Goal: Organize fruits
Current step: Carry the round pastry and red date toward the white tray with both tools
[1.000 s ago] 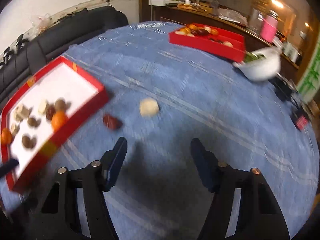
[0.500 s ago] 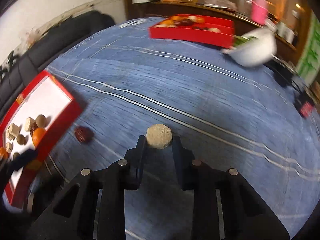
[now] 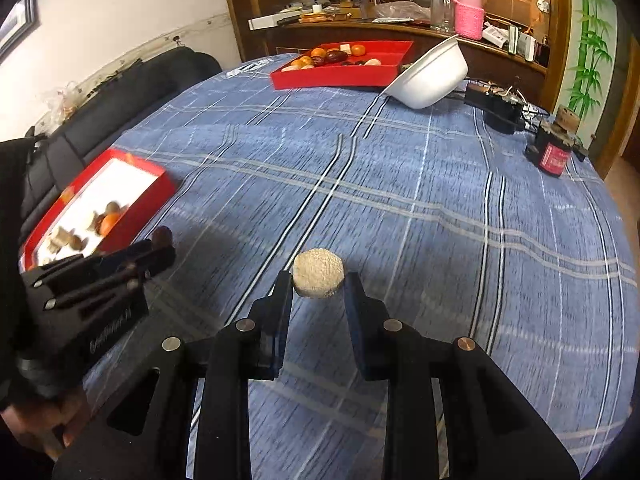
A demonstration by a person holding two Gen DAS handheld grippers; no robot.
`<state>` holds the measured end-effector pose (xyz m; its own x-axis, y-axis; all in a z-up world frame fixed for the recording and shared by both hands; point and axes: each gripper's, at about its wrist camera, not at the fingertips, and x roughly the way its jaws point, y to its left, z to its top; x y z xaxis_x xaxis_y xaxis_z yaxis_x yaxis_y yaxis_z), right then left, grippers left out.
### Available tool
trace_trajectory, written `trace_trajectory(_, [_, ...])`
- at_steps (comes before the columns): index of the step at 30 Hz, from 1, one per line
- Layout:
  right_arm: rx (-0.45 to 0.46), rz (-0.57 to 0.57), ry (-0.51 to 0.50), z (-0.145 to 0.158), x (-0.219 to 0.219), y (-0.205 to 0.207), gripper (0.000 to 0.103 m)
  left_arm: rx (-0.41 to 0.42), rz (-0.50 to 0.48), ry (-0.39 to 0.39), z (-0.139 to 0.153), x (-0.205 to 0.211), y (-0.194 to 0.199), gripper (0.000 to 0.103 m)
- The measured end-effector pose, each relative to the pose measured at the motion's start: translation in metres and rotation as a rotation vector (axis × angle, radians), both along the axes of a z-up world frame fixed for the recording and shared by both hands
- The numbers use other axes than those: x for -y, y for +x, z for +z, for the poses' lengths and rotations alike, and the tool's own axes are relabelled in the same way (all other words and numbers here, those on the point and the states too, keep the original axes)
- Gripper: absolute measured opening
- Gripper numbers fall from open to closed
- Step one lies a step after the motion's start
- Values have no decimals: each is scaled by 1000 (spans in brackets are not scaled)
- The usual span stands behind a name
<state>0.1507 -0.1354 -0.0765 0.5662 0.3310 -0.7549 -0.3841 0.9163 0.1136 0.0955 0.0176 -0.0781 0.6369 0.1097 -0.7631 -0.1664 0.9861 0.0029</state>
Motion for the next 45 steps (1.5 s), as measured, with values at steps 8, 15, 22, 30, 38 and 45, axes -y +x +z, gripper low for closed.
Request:
trace_trajectory(8, [39, -11, -2, 2, -4, -49, 25, 49, -46, 24, 22, 15, -51, 19])
trace_trajectory(15, [49, 20, -36, 2, -15, -74, 25, 64, -36, 23, 26, 12, -76, 19])
trace_trajectory(22, [48, 47, -54, 1, -29, -87, 25, 82, -17, 24, 30, 3, -87, 19])
trace_trajectory(30, [59, 69, -71, 6, -43, -95, 25, 90, 5, 15, 34, -10, -96, 19])
trace_trajectory(38, [65, 86, -85, 8, -53, -99, 25, 90, 21, 12, 36, -17, -101, 18])
trace_trajectory(45, [75, 96, -91, 11, -60, -103, 25, 88, 33, 6, 37, -23, -104, 18])
